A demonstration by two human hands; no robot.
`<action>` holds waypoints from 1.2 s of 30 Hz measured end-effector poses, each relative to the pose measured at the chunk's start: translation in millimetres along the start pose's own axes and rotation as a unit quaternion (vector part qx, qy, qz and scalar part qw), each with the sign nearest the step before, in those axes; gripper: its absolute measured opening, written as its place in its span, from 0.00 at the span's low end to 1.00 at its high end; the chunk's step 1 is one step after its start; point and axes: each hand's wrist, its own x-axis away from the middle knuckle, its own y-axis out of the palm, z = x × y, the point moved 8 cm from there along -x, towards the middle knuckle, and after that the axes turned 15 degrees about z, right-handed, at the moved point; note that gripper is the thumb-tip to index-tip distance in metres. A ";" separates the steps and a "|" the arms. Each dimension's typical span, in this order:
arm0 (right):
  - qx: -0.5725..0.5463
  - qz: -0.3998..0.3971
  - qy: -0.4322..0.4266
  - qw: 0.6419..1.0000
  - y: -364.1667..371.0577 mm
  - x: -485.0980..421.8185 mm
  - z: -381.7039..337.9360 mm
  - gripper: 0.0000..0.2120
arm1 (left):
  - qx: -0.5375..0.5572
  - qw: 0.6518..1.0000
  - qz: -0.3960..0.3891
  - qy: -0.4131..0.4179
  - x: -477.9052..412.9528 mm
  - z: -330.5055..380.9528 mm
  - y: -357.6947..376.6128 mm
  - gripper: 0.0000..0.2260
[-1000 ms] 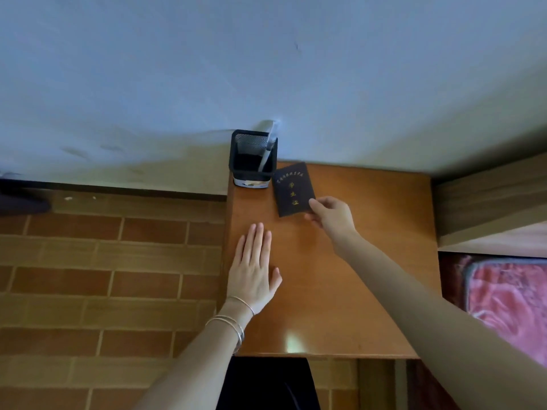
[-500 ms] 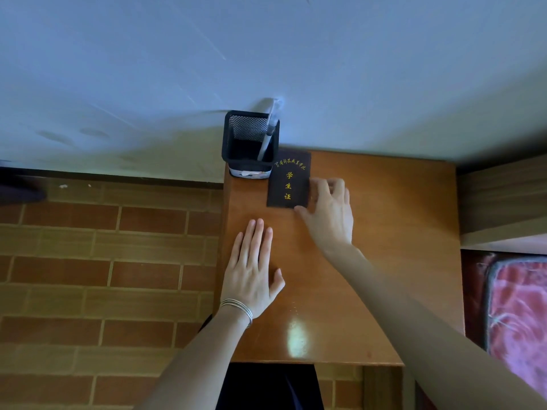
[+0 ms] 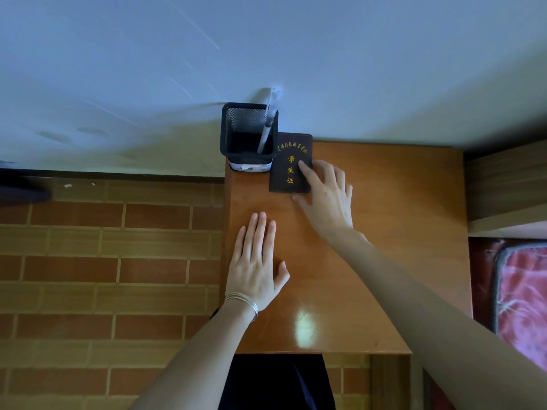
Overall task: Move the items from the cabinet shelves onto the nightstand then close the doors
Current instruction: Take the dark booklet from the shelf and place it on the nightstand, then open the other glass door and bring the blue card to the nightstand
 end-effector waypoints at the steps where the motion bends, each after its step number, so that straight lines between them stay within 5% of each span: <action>1: -0.003 -0.011 0.004 1.000 -0.3 2.8 0.8 0.31 | -0.004 1.000 -0.003 0.001 -0.5 0.4 -0.7 0.32; 8: 0.024 -0.015 -0.056 0.998 -37.5 50.9 6.4 0.29 | -0.033 0.998 -0.055 0.008 -1.2 3.2 -6.1 0.33; 14: 0.068 -0.032 -0.073 0.995 -106.1 80.8 14.5 0.28 | -0.083 0.972 -0.209 0.072 -16.9 40.4 -71.3 0.27; 21: 0.131 -0.003 -0.035 0.991 -235.3 120.9 9.8 0.31 | -0.005 0.959 -0.036 0.280 -43.7 136.1 -216.1 0.18; 28: 0.152 0.059 0.122 0.979 -343.4 200.5 -5.3 0.31 | 0.058 0.876 -0.009 0.479 -30.3 210.9 -316.5 0.18; 36: 0.198 0.143 0.309 0.919 -426.7 324.9 -60.4 0.22 | 0.113 0.727 -0.011 0.677 44.0 281.5 -402.5 0.19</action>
